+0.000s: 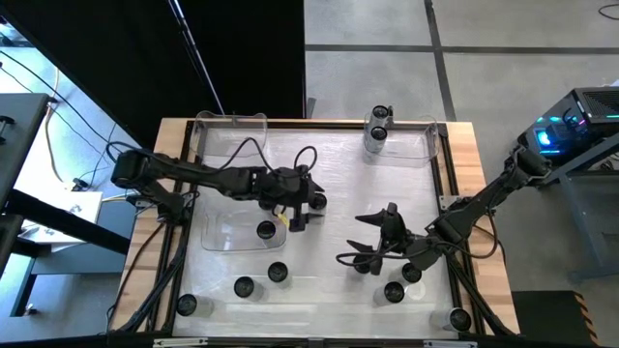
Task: Sort soda cans
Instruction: Put the white-yellow can into the top left transparent bin
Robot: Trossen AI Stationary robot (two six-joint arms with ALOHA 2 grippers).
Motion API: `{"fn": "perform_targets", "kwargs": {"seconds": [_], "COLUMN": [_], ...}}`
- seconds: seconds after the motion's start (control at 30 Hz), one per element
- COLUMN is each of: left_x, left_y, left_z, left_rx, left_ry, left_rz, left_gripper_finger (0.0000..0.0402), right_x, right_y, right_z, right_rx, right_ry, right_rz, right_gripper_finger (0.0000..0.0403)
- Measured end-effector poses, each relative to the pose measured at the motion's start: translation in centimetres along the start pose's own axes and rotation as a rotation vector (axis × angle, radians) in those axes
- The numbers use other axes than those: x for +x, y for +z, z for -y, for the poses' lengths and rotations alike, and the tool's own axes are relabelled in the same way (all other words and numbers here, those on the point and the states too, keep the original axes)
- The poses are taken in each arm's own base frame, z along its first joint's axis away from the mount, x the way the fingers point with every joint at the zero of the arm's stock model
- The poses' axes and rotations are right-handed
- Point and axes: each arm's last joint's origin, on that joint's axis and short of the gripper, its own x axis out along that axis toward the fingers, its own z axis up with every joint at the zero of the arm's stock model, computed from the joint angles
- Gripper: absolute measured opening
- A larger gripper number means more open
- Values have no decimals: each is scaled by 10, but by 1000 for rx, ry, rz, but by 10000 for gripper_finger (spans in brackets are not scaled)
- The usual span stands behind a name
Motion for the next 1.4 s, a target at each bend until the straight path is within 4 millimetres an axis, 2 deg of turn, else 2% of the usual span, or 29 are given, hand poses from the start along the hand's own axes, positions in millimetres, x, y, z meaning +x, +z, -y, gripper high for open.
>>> {"fn": "perform_targets", "kwargs": {"seconds": [0.2,0.4,0.63,0.97,1.2,1.4], "left_x": [13,22,17,9,10,14], "left_y": [-9,-14,-11,-8,-9,-21], "left_z": [0,2,15,32,23,15], "left_rx": [-50,-20,-2,74,50,1], "left_ry": [39,84,44,62,100,79], "left_rz": [-59,-75,-65,-57,-57,-87], "left_gripper_finger": [347,347,347,347,346,346], "right_x": [0,3,9,10,10,10], "right_y": [-1,-7,-19,-20,-20,-20], "right_z": [0,-3,-8,-8,-8,-8], "right_rx": [-4,-27,-49,-43,-44,-41], "right_ry": [7,3,-3,-5,-4,-4], "right_rz": [-7,-24,-53,-55,-53,-53], "right_gripper_finger": [328,328,328,328,328,328]}}
